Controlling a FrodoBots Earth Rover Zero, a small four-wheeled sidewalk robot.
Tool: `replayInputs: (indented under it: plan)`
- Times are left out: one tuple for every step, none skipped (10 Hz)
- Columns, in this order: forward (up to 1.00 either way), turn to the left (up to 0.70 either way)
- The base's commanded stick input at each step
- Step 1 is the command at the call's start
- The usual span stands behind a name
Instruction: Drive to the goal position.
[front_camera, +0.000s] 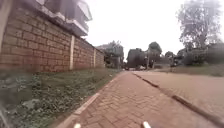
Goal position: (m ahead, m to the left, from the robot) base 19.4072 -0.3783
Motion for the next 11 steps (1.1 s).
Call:
replayInputs:
  plan:
    - [0.50, -0.03]
    - [0.50, 0.23]
    - [0.50, 0.08]
    - [0.50, 0.00]
    - [0.50, 0.00]
    - [0.50, 0.00]
    - [0.50, 0.00]
    - [0.50, 0.00]
    - [0.50, 0.00]
    - [0.50, 0.00]
    - [0.50, 0.02]
